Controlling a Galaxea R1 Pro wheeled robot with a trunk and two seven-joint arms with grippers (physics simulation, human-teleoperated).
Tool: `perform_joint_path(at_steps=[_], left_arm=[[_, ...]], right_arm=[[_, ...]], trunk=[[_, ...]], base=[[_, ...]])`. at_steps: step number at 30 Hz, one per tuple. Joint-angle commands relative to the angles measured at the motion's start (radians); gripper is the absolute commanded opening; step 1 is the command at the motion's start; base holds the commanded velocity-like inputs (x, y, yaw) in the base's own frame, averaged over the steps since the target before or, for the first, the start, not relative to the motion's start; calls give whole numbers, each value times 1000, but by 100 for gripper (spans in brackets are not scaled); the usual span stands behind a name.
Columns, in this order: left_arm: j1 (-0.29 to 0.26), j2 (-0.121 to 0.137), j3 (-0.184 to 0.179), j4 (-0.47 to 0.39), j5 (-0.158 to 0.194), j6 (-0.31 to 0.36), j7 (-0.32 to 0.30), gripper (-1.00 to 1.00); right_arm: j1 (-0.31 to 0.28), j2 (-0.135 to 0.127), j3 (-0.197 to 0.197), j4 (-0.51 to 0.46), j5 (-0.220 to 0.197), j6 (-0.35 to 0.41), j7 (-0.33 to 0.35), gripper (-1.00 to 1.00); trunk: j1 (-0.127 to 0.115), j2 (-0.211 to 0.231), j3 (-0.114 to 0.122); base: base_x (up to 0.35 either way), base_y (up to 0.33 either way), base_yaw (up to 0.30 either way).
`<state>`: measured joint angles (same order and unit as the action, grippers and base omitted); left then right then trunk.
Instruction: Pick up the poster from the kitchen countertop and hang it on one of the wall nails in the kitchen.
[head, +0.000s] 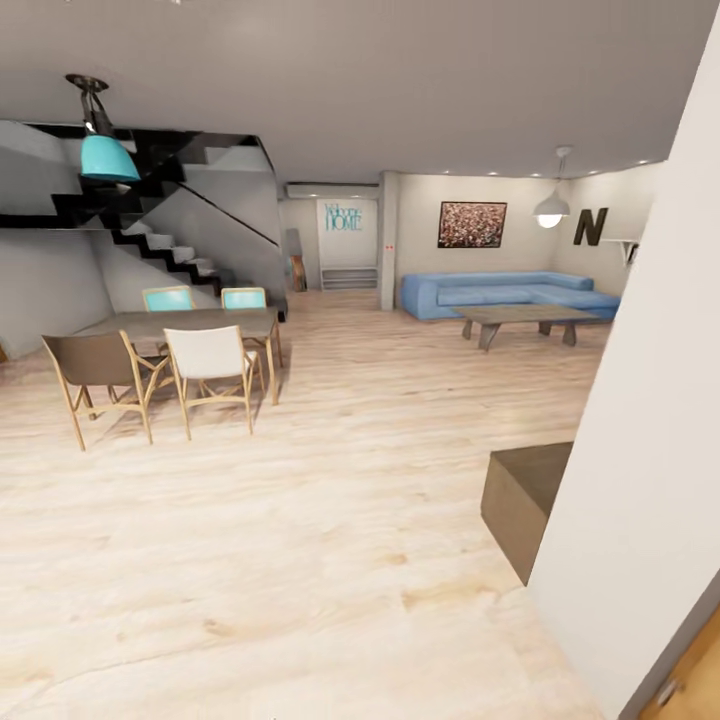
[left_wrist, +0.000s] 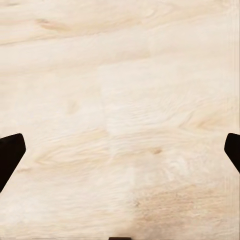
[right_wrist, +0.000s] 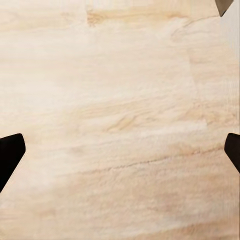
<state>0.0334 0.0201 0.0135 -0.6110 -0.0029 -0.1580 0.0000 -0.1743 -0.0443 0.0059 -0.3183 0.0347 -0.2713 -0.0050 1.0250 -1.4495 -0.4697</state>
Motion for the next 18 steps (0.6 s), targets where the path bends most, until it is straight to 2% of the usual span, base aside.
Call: perform_joint_path(at_steps=[1,6,13,18], left_arm=[[0,0,1,-1,0,-2,0,100],[0,0,2,-1,0,-2,0,100],[0,0,2,-1,0,-2,0,100],[0,0,2,-1,0,-2,0,100]], right_arm=[[-1,0,1,1,4,-3,0,100],[-1,0,1,1,4,-3,1,100],[-1,0,0,1,4,-3,-1,100],[-1,0,0,2,4,-5,-1,100]], trunk=[[0,0,-1],[0,0,-1],[0,0,-1],[0,0,-1]], base=[[28,28,182],[126,156,154],[167,243,277],[59,93,289]])
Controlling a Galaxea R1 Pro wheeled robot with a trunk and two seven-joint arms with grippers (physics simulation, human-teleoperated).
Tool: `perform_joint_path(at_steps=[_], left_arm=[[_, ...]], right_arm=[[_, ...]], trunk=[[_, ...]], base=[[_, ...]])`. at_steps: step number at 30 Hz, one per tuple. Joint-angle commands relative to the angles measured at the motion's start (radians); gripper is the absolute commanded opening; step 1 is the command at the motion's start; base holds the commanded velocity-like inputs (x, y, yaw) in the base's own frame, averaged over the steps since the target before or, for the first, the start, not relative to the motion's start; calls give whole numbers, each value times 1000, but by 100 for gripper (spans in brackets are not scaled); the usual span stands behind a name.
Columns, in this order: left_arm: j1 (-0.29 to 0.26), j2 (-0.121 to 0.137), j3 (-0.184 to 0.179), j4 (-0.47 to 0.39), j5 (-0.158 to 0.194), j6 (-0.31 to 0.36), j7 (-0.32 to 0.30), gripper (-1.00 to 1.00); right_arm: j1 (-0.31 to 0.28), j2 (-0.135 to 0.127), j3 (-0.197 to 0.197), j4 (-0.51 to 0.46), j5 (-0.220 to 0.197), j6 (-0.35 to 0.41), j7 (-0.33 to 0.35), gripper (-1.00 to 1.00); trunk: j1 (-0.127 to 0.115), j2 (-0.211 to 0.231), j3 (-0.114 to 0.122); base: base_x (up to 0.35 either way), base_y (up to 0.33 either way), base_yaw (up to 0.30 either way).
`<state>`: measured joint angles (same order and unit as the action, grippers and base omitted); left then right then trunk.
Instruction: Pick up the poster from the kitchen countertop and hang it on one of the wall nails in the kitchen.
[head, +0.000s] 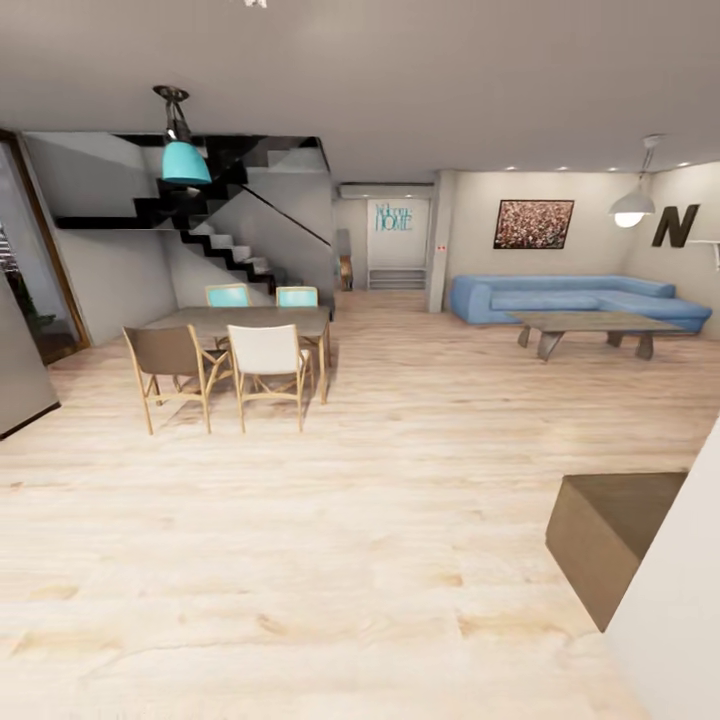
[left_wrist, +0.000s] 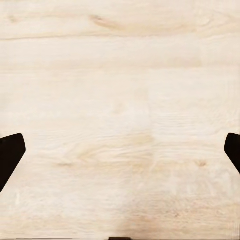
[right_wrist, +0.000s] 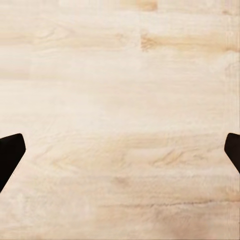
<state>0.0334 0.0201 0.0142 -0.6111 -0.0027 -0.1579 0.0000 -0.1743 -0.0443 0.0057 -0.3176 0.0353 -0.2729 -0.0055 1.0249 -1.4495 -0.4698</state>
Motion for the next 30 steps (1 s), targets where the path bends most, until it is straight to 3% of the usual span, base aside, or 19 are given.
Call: perform_joint_path(at_steps=[1,23,30], left_arm=[[0,0,1,-1,0,-2,0,100],[0,0,0,-1,0,-2,0,100],[0,0,1,-1,0,-2,1,100]], right_arm=[[-1,0,0,1,4,-3,-1,100],[-1,1,1,1,3,-2,-3,100],[-1,-1,2,6,5,1,3,100]], trunk=[[0,-1,-1],[0,-1,-1],[0,-1,-2]], base=[[18,28,290],[7,-6,288],[180,-196,93]])
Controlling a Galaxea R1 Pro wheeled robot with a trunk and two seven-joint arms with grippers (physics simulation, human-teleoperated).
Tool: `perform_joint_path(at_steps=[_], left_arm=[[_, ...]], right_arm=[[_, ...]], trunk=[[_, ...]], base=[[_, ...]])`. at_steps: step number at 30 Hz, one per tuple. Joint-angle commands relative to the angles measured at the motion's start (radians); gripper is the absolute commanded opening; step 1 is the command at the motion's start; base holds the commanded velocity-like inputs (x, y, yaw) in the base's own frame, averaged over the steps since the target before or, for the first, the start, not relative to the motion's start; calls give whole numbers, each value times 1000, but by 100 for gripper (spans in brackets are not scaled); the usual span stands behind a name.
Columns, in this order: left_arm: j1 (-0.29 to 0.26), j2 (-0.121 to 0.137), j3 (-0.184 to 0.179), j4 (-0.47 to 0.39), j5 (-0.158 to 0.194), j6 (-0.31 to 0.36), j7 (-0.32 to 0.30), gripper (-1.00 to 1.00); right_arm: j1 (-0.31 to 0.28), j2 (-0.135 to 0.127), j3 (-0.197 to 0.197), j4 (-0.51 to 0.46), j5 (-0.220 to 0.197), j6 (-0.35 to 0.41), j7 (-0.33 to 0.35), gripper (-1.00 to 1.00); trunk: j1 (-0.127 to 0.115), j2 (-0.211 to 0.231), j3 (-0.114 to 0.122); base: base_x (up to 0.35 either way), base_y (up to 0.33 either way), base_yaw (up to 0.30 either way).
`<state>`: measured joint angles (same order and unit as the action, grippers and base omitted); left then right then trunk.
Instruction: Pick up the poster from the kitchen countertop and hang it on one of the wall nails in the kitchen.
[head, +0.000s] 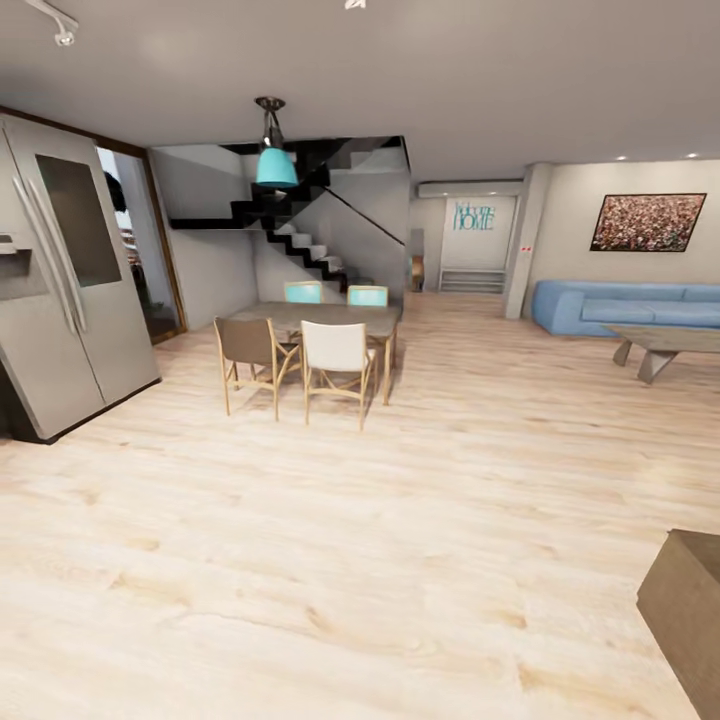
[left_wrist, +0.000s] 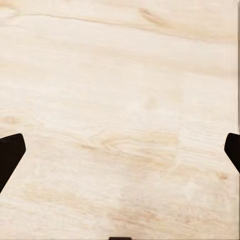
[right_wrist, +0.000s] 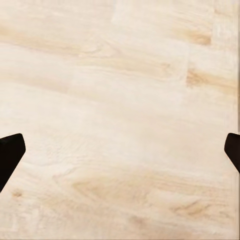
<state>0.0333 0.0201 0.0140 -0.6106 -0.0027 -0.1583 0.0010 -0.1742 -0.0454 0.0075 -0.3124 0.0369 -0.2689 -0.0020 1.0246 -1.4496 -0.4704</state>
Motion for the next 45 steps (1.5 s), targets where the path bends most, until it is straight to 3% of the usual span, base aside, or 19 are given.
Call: perform_joint_path(at_steps=[1,11,45], left_arm=[[0,0,1,-1,0,-1,0,100],[0,0,1,-1,0,-1,0,100],[0,0,1,-1,0,-1,-1,100]], right_arm=[[-1,0,1,1,4,-3,0,100],[-1,2,-1,2,2,-5,-4,100],[-1,4,0,3,3,-7,-7,100]], trunk=[[0,0,-1],[0,0,-2],[0,0,-2]], base=[[228,-235,14],[135,-145,121],[2,-3,288]])
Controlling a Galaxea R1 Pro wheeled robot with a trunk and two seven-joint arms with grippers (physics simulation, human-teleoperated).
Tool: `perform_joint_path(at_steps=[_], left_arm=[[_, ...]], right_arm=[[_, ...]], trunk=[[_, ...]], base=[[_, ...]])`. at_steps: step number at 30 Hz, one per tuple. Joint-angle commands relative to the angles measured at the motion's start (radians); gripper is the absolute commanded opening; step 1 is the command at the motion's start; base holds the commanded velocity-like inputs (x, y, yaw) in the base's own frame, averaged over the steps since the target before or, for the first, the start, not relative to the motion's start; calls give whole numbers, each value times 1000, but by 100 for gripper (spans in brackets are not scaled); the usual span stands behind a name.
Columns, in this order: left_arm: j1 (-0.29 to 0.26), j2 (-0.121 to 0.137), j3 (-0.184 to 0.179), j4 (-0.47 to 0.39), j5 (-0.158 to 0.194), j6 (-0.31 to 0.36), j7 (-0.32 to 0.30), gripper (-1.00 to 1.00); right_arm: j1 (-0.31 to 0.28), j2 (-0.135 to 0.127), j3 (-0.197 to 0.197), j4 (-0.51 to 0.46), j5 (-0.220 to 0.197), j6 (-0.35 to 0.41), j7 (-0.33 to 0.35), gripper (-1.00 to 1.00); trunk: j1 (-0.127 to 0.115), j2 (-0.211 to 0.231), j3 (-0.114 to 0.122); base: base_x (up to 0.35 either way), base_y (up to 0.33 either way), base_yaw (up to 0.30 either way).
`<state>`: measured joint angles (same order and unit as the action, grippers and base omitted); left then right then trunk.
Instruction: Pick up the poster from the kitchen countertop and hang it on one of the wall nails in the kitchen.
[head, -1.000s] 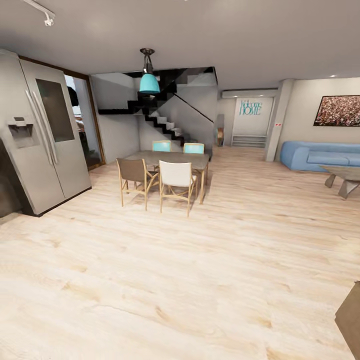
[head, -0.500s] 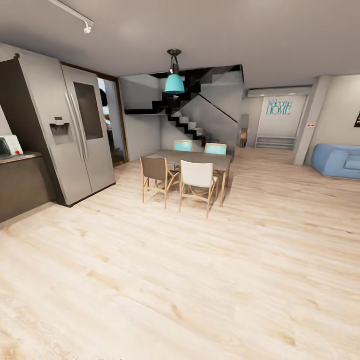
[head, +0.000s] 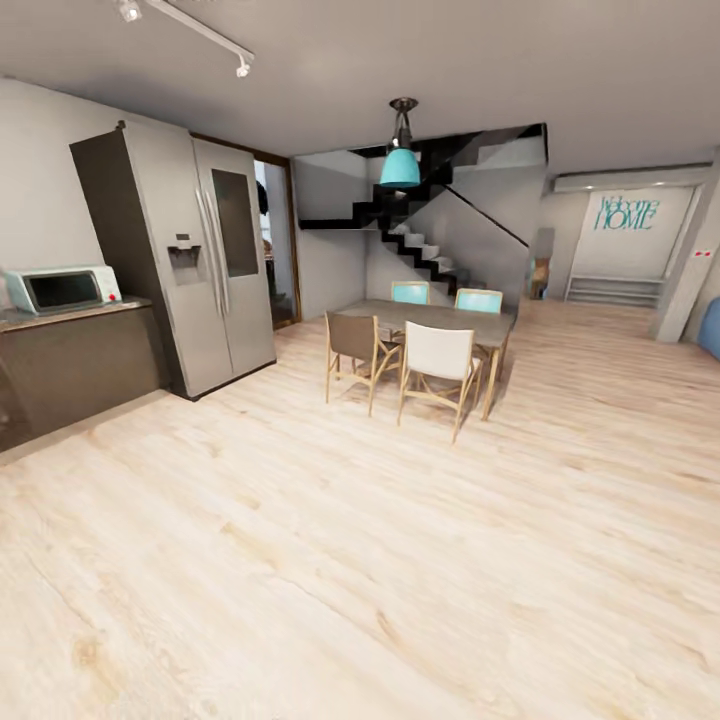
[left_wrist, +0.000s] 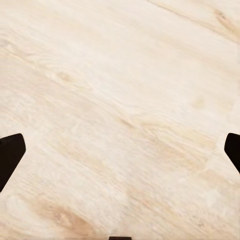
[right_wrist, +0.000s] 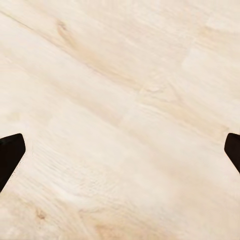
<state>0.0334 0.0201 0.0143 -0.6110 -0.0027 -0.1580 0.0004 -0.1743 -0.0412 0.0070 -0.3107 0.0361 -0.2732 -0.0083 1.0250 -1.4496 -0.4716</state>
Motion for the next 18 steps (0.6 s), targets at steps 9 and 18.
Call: perform_joint_path(at_steps=[9,18], left_arm=[[0,0,1,-1,0,-2,0,100],[0,0,1,-1,0,-2,0,100]], right_arm=[[-1,0,1,1,4,-3,-1,100],[-1,0,1,1,4,-3,-1,100]], trunk=[[0,0,-1],[0,0,-1]], base=[[0,0,292],[0,0,292]])
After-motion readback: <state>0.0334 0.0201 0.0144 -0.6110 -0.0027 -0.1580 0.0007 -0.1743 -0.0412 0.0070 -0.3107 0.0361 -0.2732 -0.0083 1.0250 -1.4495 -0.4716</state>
